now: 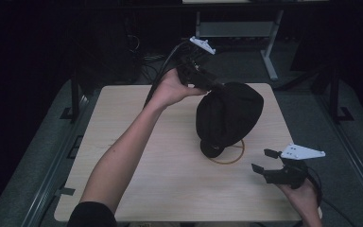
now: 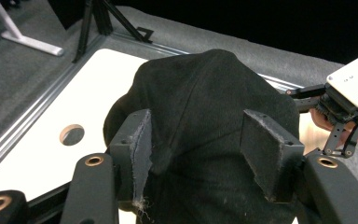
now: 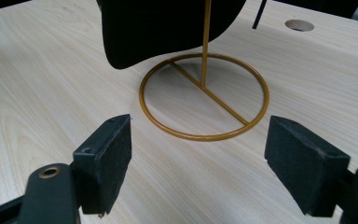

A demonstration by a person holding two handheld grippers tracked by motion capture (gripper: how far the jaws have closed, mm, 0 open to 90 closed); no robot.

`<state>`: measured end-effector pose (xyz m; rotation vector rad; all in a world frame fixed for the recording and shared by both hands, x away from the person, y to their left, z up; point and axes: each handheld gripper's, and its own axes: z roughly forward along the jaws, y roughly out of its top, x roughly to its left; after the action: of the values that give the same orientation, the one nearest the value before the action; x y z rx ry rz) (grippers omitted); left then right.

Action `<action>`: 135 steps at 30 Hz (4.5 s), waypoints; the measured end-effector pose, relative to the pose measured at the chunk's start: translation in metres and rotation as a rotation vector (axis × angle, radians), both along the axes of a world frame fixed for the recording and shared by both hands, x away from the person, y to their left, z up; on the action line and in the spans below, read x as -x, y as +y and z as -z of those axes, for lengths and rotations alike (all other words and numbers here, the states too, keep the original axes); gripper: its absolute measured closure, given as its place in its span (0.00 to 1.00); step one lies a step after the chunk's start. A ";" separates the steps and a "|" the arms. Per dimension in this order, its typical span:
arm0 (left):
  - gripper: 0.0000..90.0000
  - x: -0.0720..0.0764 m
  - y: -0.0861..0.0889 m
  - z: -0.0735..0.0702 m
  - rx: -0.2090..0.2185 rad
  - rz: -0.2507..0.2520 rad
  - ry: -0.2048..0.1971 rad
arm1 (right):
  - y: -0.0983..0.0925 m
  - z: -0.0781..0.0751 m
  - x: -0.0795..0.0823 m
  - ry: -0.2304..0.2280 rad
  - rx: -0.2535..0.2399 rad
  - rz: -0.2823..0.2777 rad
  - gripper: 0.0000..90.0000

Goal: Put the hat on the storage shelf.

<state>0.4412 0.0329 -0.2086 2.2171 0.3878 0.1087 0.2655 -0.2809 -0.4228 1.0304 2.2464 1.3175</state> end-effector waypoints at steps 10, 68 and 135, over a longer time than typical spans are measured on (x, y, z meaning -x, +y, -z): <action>0.44 0.006 0.026 0.007 0.019 -0.050 0.001 | 0.004 0.000 0.000 -0.005 0.005 0.000 0.23; 0.33 0.061 0.134 0.092 0.081 -0.234 0.034 | 0.015 0.006 0.003 -0.027 0.035 0.032 0.21; 0.33 0.170 0.229 0.200 0.069 -0.462 -0.008 | 0.021 0.010 0.004 -0.039 0.040 0.044 0.21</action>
<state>0.2714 0.2615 -0.4088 2.0222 0.8808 0.3447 0.2611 -0.2604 -0.4326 1.0256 2.2003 1.2586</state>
